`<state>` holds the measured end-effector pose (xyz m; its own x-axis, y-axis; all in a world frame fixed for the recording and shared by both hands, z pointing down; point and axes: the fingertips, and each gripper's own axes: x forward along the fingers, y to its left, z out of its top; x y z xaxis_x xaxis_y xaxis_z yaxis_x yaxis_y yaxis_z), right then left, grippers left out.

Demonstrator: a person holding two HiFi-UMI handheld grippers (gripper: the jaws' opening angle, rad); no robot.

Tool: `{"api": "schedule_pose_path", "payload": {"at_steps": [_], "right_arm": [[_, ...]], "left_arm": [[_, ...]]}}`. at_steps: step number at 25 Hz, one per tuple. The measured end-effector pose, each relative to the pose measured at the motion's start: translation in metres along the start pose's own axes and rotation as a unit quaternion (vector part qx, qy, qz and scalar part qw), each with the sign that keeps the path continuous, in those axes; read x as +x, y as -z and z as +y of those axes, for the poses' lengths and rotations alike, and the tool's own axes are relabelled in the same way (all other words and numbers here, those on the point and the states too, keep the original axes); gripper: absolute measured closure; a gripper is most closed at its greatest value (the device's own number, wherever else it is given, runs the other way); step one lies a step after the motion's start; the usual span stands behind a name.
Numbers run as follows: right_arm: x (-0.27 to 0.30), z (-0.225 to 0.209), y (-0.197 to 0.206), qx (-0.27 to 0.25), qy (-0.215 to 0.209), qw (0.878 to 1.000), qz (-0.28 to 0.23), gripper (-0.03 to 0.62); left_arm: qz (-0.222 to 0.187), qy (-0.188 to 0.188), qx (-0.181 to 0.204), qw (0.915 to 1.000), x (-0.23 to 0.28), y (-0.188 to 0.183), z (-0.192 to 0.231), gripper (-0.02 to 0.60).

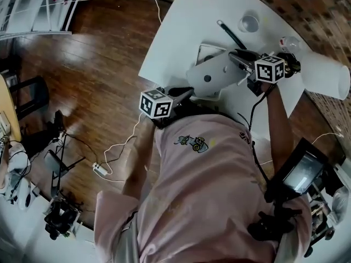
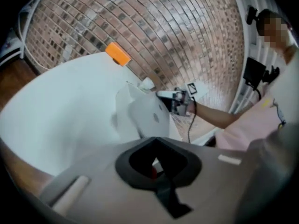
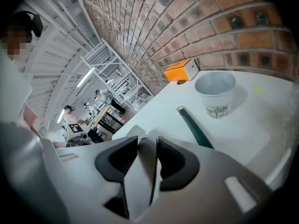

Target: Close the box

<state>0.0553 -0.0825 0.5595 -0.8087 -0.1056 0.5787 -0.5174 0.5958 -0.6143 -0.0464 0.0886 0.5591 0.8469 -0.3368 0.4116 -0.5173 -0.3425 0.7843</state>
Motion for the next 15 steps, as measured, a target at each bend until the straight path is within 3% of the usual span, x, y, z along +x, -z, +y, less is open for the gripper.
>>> {"api": "schedule_pose_path", "payload": {"at_steps": [3, 6, 9, 12, 13, 15], "right_arm": [[0.028, 0.001, -0.006, -0.037, -0.023, 0.998, 0.042, 0.465], [0.051, 0.006, -0.004, -0.082, -0.024, 0.994, 0.072, 0.462], [0.057, 0.013, -0.003, -0.148, -0.011, 0.985, 0.088, 0.459], [0.037, 0.012, 0.006, -0.241, 0.035, 0.964, 0.106, 0.457], [0.027, 0.012, 0.011, -0.253, 0.049, 0.961, 0.103, 0.457], [0.006, 0.014, 0.02, -0.223, 0.061, 0.971, 0.069, 0.436]], "left_arm": [[0.0, 0.07, 0.017, 0.9974, 0.018, -0.004, -0.036, 0.577], [0.029, 0.078, 0.052, 0.9952, 0.034, 0.002, -0.054, 0.577], [0.035, 0.02, 0.098, 0.9943, 0.032, 0.001, -0.05, 0.577], [-0.034, -0.091, 0.143, 0.9849, 0.002, -0.027, -0.026, 0.573], [-0.051, -0.123, 0.151, 0.9795, -0.01, -0.036, -0.015, 0.546], [-0.04, -0.159, 0.167, 0.9722, -0.023, -0.042, 0.006, 0.431]]}}
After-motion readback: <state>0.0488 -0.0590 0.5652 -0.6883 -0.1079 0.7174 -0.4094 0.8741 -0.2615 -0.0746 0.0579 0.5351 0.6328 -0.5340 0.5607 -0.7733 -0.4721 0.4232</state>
